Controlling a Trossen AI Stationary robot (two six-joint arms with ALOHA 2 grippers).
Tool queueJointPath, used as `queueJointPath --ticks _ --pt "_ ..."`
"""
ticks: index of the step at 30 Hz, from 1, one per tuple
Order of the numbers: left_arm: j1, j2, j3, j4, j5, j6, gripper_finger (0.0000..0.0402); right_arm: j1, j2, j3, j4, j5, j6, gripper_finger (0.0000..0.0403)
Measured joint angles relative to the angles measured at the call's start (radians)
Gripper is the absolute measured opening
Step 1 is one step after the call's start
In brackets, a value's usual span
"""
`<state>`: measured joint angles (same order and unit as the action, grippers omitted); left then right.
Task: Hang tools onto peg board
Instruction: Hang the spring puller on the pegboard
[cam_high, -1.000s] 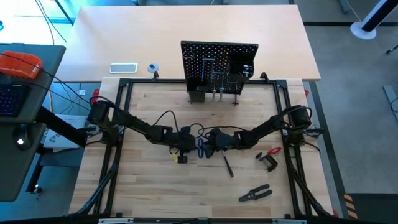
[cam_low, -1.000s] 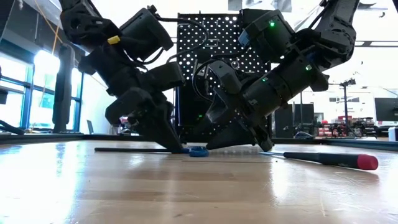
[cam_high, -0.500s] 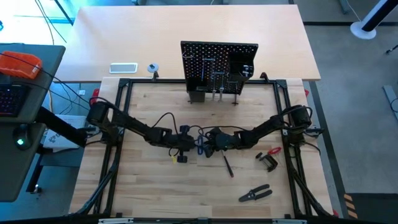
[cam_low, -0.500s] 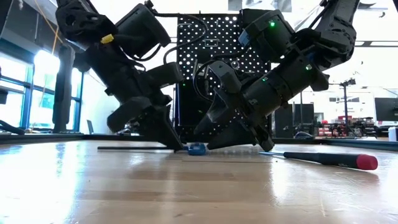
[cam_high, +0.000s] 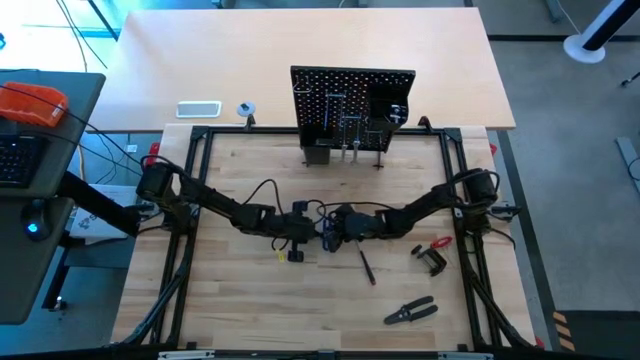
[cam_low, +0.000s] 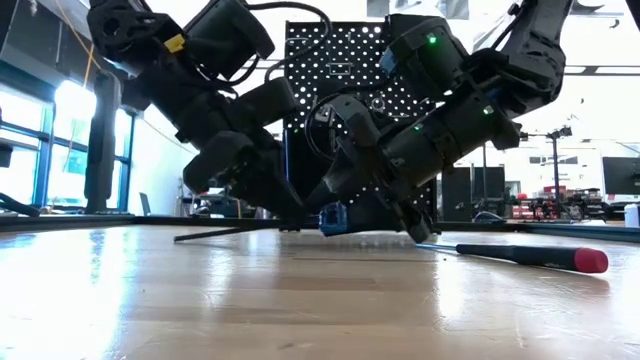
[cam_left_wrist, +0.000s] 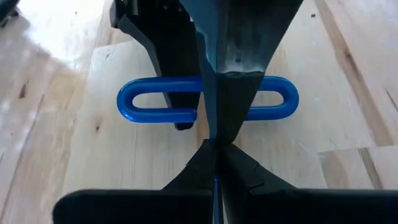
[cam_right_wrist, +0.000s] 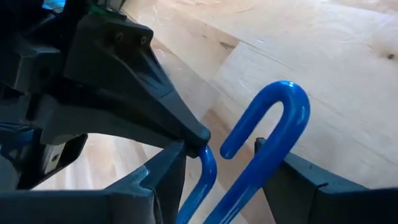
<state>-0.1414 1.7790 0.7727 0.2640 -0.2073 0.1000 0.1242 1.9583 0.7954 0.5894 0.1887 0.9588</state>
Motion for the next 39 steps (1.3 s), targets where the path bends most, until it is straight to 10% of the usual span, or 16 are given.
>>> queueJointPath --ticks 16,39 --pt "-0.001 -0.008 0.0 -0.036 -0.037 -0.017 0.0003 0.015 -0.003 0.022 -0.027 0.088 -0.08 0.0041" --pt "0.014 -0.227 0.002 -0.262 0.056 0.02 0.0181 0.038 -0.019 0.026 0.024 -0.058 -0.27 0.0013"
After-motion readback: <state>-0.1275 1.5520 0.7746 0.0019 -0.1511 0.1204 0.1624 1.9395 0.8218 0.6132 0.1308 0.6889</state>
